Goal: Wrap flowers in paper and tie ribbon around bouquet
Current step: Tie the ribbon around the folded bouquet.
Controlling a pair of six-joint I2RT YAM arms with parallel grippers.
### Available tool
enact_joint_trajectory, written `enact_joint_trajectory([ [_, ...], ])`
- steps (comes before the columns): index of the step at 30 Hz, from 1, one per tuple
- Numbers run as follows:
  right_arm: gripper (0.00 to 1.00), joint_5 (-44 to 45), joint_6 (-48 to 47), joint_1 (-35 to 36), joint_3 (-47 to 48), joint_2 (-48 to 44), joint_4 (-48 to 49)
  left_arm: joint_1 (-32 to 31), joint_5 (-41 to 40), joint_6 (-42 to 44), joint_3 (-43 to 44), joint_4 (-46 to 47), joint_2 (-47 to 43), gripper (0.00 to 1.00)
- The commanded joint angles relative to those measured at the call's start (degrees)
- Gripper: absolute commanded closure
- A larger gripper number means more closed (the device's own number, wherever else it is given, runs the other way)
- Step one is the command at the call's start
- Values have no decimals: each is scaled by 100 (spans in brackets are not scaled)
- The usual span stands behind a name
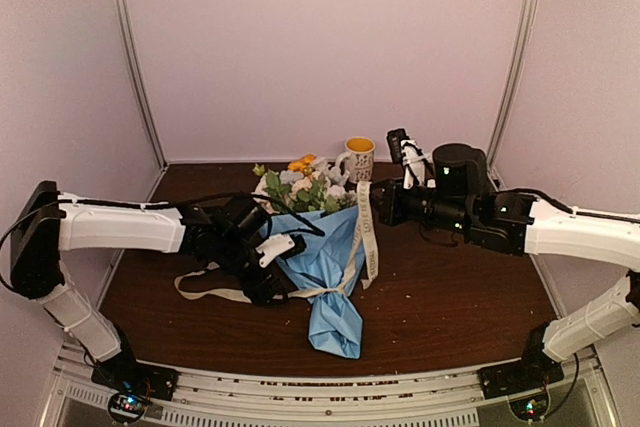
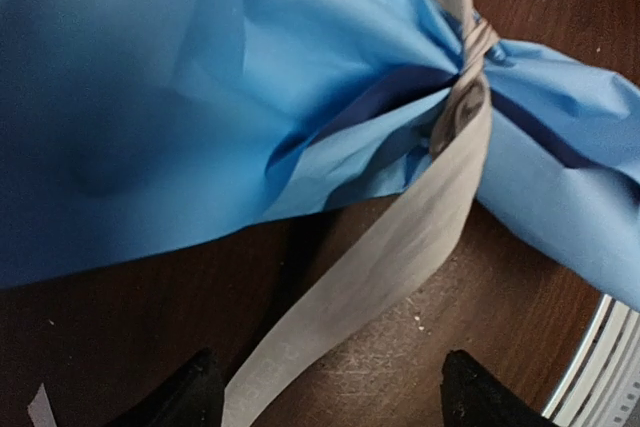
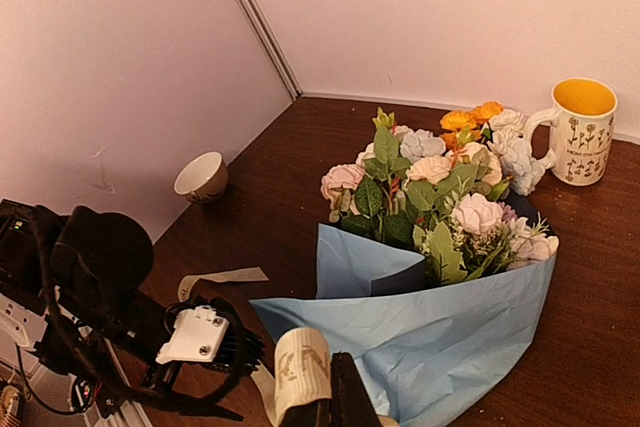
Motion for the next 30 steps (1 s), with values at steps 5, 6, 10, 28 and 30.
enact_joint_trajectory([
  [5,100,-184,185,-69,-113,53,115,-184,-416,349,-97,568,569,20],
  [6,100,-189,192,-70,-121,44,136,-265,-554,412,-127,580,651,20],
  [10,100,-211,221,-79,-139,45,208,-302,-784,302,-125,701,1127,34],
  [28,100,107,1484,-2044,-2801,-1523,-453,170,-1544,-1887,-1728,1279,367,100],
  [30,100,18,1508,-2257,-3125,-1666,-483,219,-1545,-1946,-1808,1251,349,100],
])
